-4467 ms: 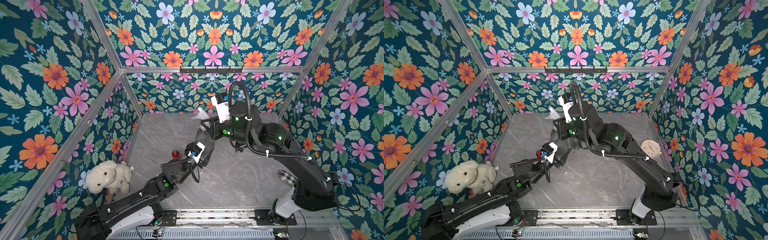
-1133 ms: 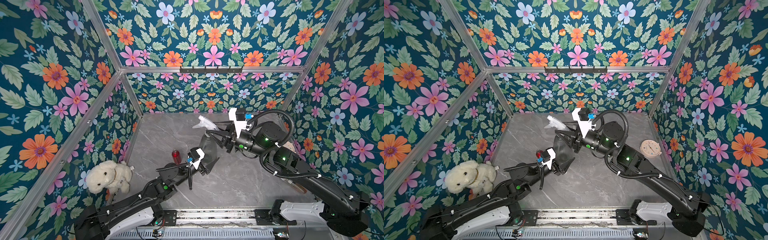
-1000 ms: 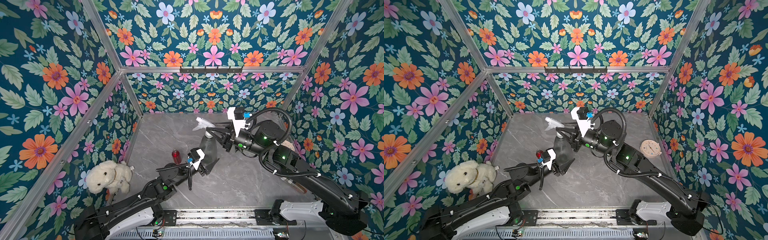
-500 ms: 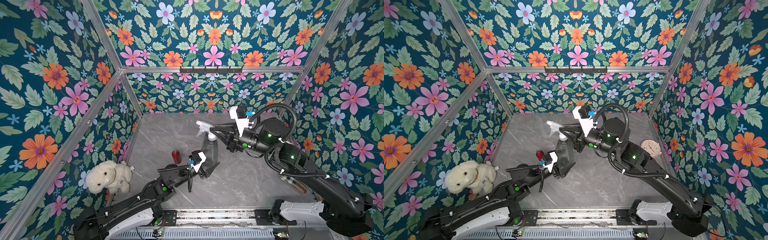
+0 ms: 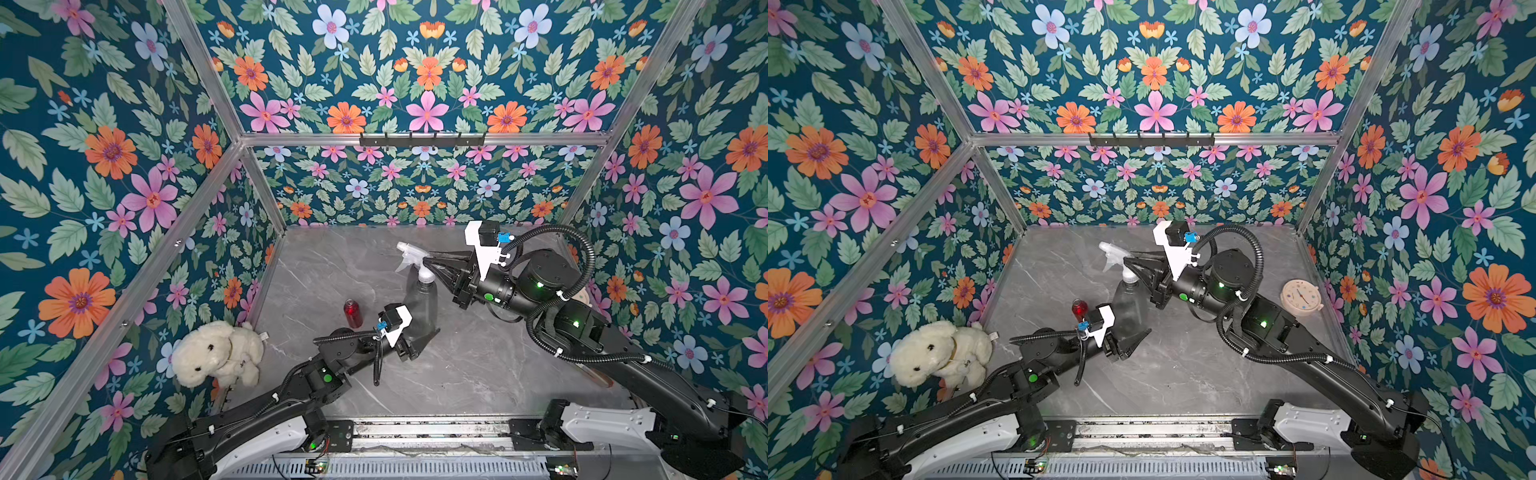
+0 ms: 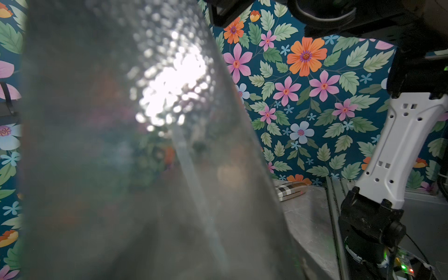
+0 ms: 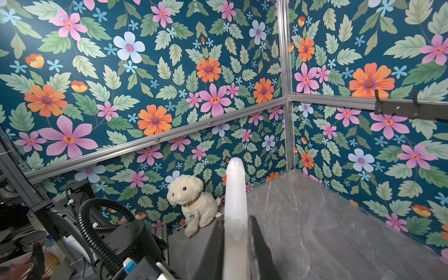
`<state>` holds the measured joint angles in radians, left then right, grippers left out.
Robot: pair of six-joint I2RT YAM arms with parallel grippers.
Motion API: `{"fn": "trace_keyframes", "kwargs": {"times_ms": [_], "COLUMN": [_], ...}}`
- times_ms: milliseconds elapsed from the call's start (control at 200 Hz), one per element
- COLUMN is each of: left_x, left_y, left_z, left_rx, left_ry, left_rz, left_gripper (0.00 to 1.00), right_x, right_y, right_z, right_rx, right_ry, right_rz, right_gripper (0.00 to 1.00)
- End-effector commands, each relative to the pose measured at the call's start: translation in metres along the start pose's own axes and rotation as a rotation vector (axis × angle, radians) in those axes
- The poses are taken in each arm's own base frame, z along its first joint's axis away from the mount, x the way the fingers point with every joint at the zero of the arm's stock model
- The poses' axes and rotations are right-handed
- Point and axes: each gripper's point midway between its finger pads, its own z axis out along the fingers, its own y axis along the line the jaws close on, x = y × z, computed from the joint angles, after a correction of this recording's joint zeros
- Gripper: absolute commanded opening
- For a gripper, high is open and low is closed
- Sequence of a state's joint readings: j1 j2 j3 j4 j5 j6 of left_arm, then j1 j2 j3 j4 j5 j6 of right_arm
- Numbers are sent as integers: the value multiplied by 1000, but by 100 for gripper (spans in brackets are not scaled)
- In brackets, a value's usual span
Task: Attach spray nozzles to spray bottles
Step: Screw the spray nozzle on the spray bottle.
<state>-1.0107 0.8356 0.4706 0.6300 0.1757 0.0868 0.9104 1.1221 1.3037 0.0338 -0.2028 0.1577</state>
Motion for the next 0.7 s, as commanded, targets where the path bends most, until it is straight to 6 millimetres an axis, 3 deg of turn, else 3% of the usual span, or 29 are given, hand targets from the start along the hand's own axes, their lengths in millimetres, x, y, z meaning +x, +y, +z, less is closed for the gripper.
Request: {"fn": "trace_keyframes", "kwargs": {"times_ms": [0, 255, 695], "left_x": [-25, -36, -34], "left_y": [13, 25, 48], "left_z": [-2, -3, 4], "left_rx": [-69, -138, -265], "left_ry": [-97, -129, -81], "left_rz": [0, -5, 57], "left_gripper": [0, 0, 0], "right_x": [-4, 11, 61], "right_y": [9, 13, 9], "right_z": [-2, -6, 6], "right_rx": [-49, -78, 73], "right_ry": [-15, 22, 172], "right_rz": [24, 78, 144], "right_gripper": [0, 0, 0]}}
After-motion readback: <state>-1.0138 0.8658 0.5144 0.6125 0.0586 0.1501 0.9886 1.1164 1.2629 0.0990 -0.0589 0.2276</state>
